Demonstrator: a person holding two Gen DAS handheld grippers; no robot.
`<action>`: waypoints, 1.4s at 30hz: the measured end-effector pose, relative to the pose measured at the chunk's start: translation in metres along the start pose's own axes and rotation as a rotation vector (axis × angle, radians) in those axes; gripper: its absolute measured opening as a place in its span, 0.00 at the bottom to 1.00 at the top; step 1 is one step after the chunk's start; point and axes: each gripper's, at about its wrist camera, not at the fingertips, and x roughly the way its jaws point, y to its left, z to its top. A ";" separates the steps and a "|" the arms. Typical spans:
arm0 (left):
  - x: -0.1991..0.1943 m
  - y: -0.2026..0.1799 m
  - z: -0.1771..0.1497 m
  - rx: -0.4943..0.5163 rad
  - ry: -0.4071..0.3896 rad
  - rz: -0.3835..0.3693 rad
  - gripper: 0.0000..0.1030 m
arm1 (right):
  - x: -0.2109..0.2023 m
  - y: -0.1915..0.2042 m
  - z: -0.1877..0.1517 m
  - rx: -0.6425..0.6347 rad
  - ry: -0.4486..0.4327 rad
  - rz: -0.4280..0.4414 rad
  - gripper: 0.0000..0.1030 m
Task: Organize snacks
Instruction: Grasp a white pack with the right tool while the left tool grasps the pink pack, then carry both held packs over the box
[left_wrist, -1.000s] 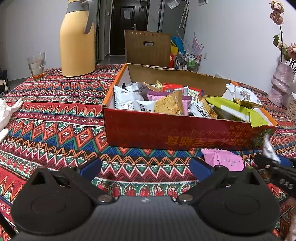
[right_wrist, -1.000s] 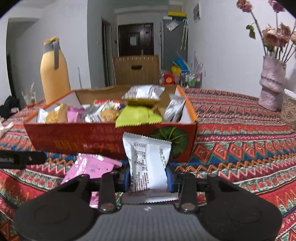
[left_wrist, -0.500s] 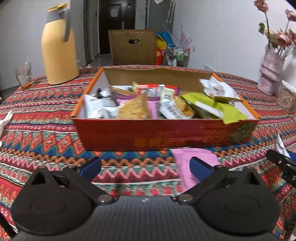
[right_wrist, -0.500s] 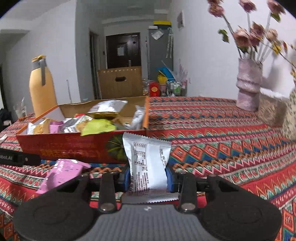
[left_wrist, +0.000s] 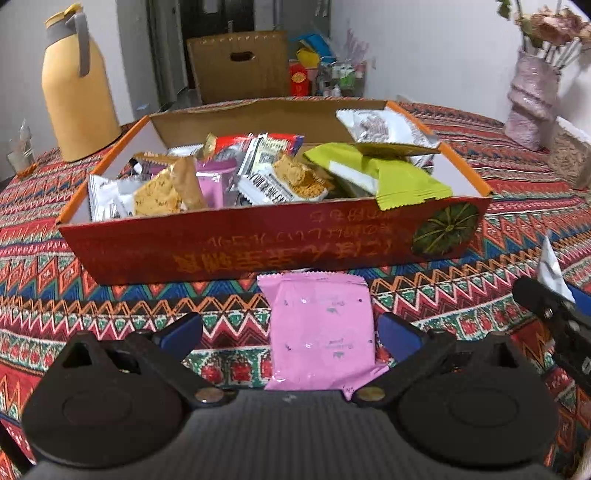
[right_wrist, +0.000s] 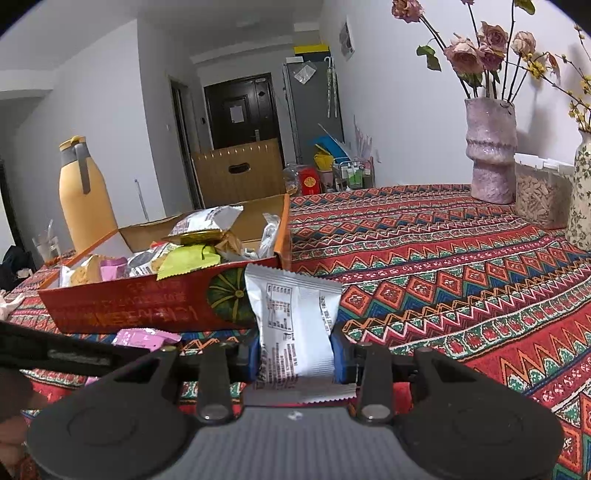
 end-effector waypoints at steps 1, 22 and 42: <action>0.002 -0.001 0.000 -0.008 0.003 0.003 1.00 | 0.001 0.001 0.000 -0.005 0.005 -0.002 0.35; 0.005 -0.012 -0.009 -0.015 -0.013 -0.011 0.61 | 0.003 0.005 -0.002 -0.023 0.015 -0.003 0.35; -0.049 0.026 -0.001 -0.052 -0.127 -0.083 0.61 | -0.003 0.020 0.003 -0.077 0.004 0.007 0.35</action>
